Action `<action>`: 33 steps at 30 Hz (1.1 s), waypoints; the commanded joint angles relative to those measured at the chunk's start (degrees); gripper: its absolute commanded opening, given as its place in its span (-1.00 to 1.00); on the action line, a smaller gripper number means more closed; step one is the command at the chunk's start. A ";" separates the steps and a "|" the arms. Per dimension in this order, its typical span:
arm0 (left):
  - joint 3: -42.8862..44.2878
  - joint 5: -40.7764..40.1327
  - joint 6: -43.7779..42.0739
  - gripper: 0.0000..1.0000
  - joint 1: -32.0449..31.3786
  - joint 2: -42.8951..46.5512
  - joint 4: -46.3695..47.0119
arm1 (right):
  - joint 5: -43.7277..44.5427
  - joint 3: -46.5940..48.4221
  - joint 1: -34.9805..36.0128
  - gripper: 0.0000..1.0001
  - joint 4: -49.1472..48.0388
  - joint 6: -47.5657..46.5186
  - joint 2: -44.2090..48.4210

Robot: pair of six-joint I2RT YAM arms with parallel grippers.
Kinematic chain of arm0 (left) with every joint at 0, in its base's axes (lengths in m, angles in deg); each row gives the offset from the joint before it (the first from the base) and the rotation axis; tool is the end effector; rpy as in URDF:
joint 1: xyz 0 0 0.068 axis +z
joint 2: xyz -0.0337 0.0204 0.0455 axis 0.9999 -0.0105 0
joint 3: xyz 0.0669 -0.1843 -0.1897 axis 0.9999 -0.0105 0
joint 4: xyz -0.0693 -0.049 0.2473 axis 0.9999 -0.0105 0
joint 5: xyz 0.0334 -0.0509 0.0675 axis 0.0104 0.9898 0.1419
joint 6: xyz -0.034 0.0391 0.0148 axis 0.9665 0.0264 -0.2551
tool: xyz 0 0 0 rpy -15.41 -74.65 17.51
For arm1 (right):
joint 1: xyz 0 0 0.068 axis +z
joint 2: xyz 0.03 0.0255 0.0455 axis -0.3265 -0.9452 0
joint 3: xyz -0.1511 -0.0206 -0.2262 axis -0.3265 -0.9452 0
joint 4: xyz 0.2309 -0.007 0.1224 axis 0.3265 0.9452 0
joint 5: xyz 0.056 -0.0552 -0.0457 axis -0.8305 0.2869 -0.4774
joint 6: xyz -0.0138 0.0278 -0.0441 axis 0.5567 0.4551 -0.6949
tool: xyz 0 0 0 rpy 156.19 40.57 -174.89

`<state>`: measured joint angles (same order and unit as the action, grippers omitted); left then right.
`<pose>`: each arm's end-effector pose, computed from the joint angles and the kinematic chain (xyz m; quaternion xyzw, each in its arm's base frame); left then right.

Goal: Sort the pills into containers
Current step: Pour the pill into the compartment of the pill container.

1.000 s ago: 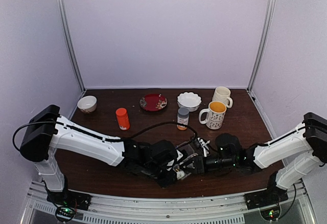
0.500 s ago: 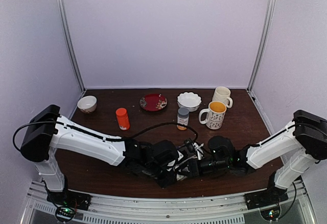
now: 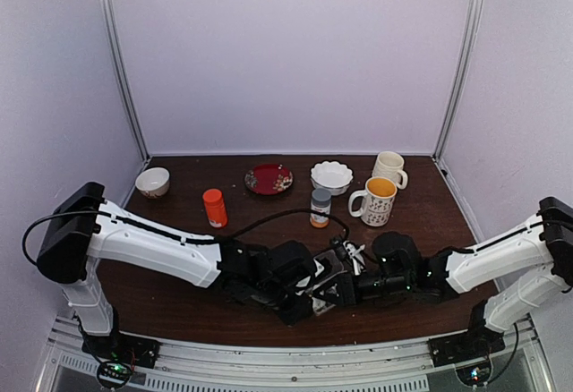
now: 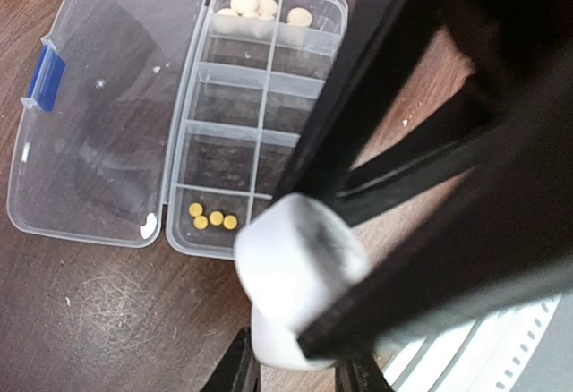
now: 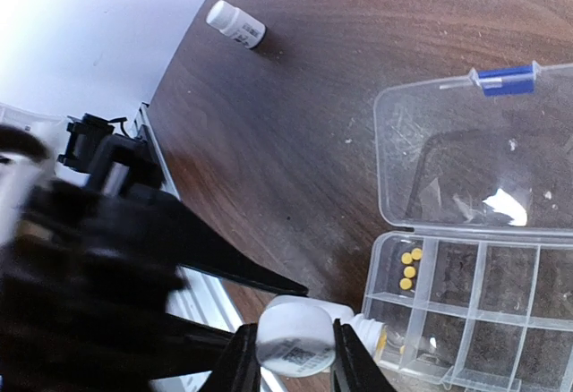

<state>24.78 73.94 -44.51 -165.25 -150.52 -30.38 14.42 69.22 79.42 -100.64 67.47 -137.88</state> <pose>0.0922 -0.3629 0.1720 0.3495 0.8954 -0.2187 0.1684 0.1146 0.2298 0.1591 -0.2189 0.8236 0.4972 0.1633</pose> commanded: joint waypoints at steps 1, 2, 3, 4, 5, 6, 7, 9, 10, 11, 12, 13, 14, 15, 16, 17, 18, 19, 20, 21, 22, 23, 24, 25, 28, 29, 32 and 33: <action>1.46 -0.46 -0.75 -1.00 0.06 -0.87 -0.07 | -2.31 -0.02 0.23 -1.00 -2.14 0.85 -6.13; 1.62 -0.52 -0.79 -1.00 0.08 -1.08 -0.35 | -3.01 0.03 0.28 -1.00 -2.95 1.19 -7.36; 1.92 -0.46 -0.80 -1.00 0.08 -1.25 -0.60 | -3.23 -0.15 0.29 -1.00 -3.92 1.42 -7.84; 2.13 -0.57 -0.89 -1.00 0.09 -1.37 -0.85 | -2.96 -0.36 0.24 -1.00 -4.12 1.47 -7.61; 2.22 -0.50 -0.89 -1.00 0.02 -1.56 -0.97 | -2.29 -0.31 0.14 -1.00 -3.33 1.24 -6.80; 2.33 -0.48 -0.94 -1.00 0.09 -1.59 -0.99 | -1.62 -0.07 -0.03 -1.00 -1.95 0.77 -5.61; 2.42 -0.48 -0.97 -1.00 0.08 -1.60 -1.06 | -0.82 0.18 -0.25 -1.00 -0.30 0.11 -4.31; 2.66 -0.46 -0.98 -1.00 0.09 -1.59 -1.25 | 0.92 0.55 -0.64 -1.00 2.49 -0.99 -1.38; 2.71 -0.46 -1.05 -1.00 0.02 -1.60 -1.33 | 1.77 0.56 -0.75 -1.00 3.59 -1.37 0.09; 2.80 -0.46 -1.06 -1.00 0.07 -1.59 -1.42 | 2.38 0.56 -0.83 -1.00 4.53 -1.74 1.25; 2.80 -0.46 -1.11 -1.00 0.07 -1.60 -1.48 | 2.80 0.52 -0.85 -1.00 5.27 -1.96 2.18; 2.80 -0.46 -1.15 -1.00 0.08 -1.58 -1.45 | 3.08 0.59 -0.87 -1.00 5.79 -2.19 2.79; 2.80 -0.48 -1.15 -1.00 0.03 -1.61 -1.47 | 3.12 0.56 -0.88 -1.00 5.92 -2.20 3.10; 2.79 -0.50 -1.16 -1.00 0.07 -1.68 -1.50 | 2.98 0.44 -0.92 -1.00 5.68 -2.00 3.18; 2.73 -0.55 -1.16 -1.00 0.06 -1.68 -1.52 | 2.67 0.25 -0.86 -1.00 5.31 -1.89 3.00; 2.72 -0.55 -1.16 -1.00 0.06 -1.69 -1.46 | 2.46 0.03 -0.86 -1.00 4.81 -1.72 2.72; 2.59 -0.69 -1.16 -1.00 0.02 -1.69 -1.36 | 2.29 -0.09 -0.86 -1.00 4.43 -1.57 2.38; 2.29 -0.79 -1.08 -1.00 0.01 -1.62 -1.07 | 2.30 -0.36 -0.86 -1.00 3.94 -1.39 2.18; 1.74 -0.81 -0.99 -1.00 0.10 -1.44 -0.39 | 2.39 -0.72 -0.86 -1.00 3.45 -1.39 2.17; 1.08 -0.88 -0.84 -1.00 0.03 -1.24 0.48 | 2.70 -1.16 -0.90 -1.00 3.02 -1.39 2.40; 0.20 -0.94 -0.79 -1.00 0.02 -0.98 1.70 | 3.34 -1.45 -0.94 -1.00 3.00 -1.46 3.03; -0.56 -1.04 -0.65 -1.00 0.03 -0.61 2.73 | 4.06 -1.68 -0.94 -1.00 3.36 -1.59 3.69; -1.30 -1.30 -0.56 -1.00 0.02 -0.40 3.72 | 4.69 -1.78 -0.94 -1.00 3.63 -1.82 4.35; -2.02 -1.52 -0.42 -1.00 0.01 -0.12 4.68 | 5.24 -1.81 -0.99 -1.00 4.19 -2.06 5.03; -3.93 -2.11 -0.20 -1.00 0.00 0.84 7.49 | 6.32 -1.81 -1.12 -1.00 5.52 -2.83 6.85; -4.64 -2.25 -0.12 -1.00 0.00 1.46 8.39 | 6.53 -1.81 -1.16 -1.00 5.95 -3.11 7.42; -5.96 -2.75 0.02 -1.00 0.02 2.52 9.60 | 7.25 -1.77 -1.27 -1.00 7.54 -4.04 9.44; -6.31 -3.01 -0.04 -1.00 -0.04 2.98 9.92 | 7.42 -1.73 -1.25 -1.00 8.39 -4.69 10.26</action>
<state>20.23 72.50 -44.81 -165.36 -150.15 -24.45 19.16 67.72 78.43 -94.76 65.02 -130.56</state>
